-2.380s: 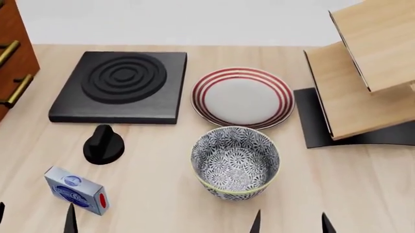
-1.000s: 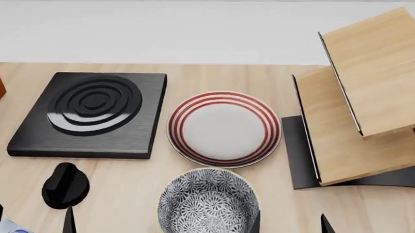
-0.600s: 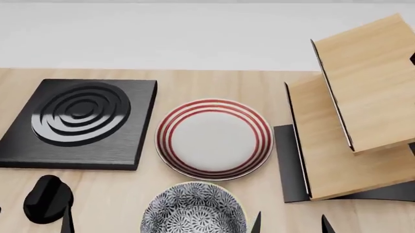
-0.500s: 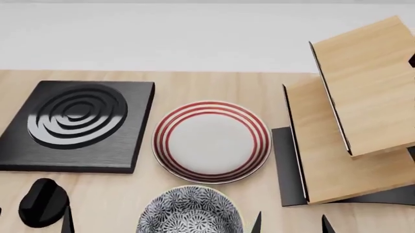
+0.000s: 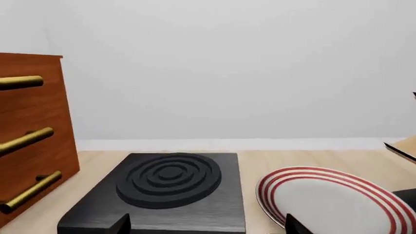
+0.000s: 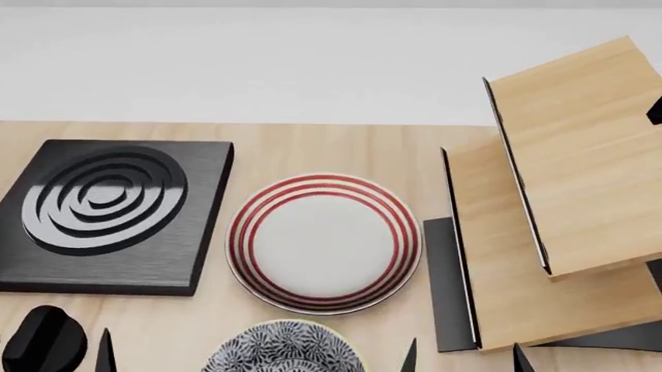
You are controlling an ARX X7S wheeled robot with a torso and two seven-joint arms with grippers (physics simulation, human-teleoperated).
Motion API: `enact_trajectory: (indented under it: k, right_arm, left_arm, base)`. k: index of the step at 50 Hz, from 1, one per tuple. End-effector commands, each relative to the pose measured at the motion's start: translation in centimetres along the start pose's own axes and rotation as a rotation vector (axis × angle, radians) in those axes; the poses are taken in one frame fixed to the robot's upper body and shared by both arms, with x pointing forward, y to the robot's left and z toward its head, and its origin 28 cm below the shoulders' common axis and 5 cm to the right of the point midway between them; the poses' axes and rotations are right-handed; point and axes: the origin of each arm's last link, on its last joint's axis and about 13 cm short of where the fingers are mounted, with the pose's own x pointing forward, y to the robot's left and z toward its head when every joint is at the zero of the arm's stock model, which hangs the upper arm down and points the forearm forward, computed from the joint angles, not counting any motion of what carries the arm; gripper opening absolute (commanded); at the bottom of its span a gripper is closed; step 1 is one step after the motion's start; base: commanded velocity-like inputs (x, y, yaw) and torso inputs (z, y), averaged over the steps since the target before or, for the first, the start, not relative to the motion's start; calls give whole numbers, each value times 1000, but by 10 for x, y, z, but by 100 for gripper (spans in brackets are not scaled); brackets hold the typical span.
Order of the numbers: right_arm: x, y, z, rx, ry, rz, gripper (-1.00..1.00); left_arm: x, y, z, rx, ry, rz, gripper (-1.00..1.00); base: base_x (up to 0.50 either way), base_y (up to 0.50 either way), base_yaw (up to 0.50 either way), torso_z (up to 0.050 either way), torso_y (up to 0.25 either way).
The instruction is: Pick up the cream cheese and put it in the bowl.
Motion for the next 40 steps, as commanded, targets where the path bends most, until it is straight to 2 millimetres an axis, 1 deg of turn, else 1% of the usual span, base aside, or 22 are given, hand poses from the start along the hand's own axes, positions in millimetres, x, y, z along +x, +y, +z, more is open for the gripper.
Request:
enact_trajectory:
  k: [1, 2, 3, 4, 5, 12, 14, 15, 16, 17, 18, 22, 24, 26, 27, 28, 29, 31, 35, 37, 38, 40]
  right_arm:
    - [0, 0, -1, -3, -5, 1, 100]
    - [1, -1, -1, 0, -4, -1, 100]
    - [2, -1, -2, 2, -1, -5, 100]
    - [2, -1, -2, 2, -1, -5, 100]
    - [3, -1, -3, 1, -1, -2, 100]
    - [1, -2, -2, -3, -7, -10, 100]
    - [1, -2, -2, -3, -8, -10, 100]
    - [1, -2, -3, -4, -6, -9, 100]
    - [1, -2, -3, -4, -6, -9, 100]
    - [1, -2, -3, -5, -6, -13, 100]
    - [1, -2, -3, -5, -6, -13, 100]
    - [0, -2, -3, -6, -8, -12, 100]
    - [1, -2, -4, -2, -5, -13, 100]
    - [1, -2, -4, -7, -6, -12, 100]
    - [1, -1, -4, -6, -9, -10, 100]
    - [1, -1, -4, -6, -9, -10, 100]
    - [1, -2, -4, -4, -10, -12, 100]
    - [1, -2, -4, -4, -8, -12, 100]
    - [1, -3, -4, 0, -9, -16, 100]
    - [1, -3, -5, 2, -9, -15, 100]
    - [1, -3, -5, 3, -5, -16, 100]
    - [1, -3, -5, 0, -5, -15, 100]
  left_arm:
    - [-6, 0, 0, -51, 55, -47, 100]
    - [-5, 2, 9, -44, 31, 29, 100]
    - [-6, 2, 13, -46, 26, 34, 100]
    - [-6, 2, 13, -46, 26, 34, 100]
    - [-7, 2, 6, -61, 26, 30, 100]
    - [-9, 4, 3, -70, 49, 81, 100]
    - [-10, 5, 3, -70, 38, 83, 100]
    - [-12, 5, 12, -56, -18, 39, 100]
    - [-12, 5, 12, -56, -18, 39, 100]
    - [-12, 6, 4, -82, 9, 71, 100]
    - [-12, 6, 4, -82, 9, 71, 100]
    - [-8, 10, 11, -89, 25, 118, 100]
    - [-9, 11, 4, -92, 40, 119, 100]
    - [-8, 11, 11, -55, 0, 168, 100]
    - [-9, 12, 1, -100, 40, 144, 100]
    - [-9, 12, 1, -100, 40, 144, 100]
    - [-7, 14, 10, -84, 16, 201, 100]
    - [-8, 15, 4, -100, 27, 192, 100]
    - [-8, 16, 10, -34, -64, 281, 100]
    - [-9, 15, 9, -72, -33, 252, 100]
    - [-8, 16, 11, -89, -55, 301, 100]
    - [-11, 17, 11, -90, -55, 306, 100]
  base:
    - [0, 0, 0, 0, 0]
    - [0, 0, 0, 0, 0]
    - [0, 0, 0, 0, 0]
    - [0, 0, 0, 0, 0]
    - [0, 0, 0, 0, 0]
    - [0, 0, 0, 0, 0]
    - [0, 0, 0, 0, 0]
    - [0, 0, 0, 0, 0]
    - [0, 0, 0, 0, 0]
    - [0, 0, 0, 0, 0]
    - [0, 0, 0, 0, 0]
    - [0, 0, 0, 0, 0]
    - [0, 0, 0, 0, 0]
    - [0, 0, 0, 0, 0]
    - [0, 0, 0, 0, 0]
    - [0, 0, 0, 0, 0]
    - [0, 0, 0, 0, 0]
    - [0, 0, 0, 0, 0]
    - [0, 0, 0, 0, 0]
    - [0, 0, 0, 0, 0]
    - [0, 0, 0, 0, 0]
    - [0, 0, 0, 0, 0]
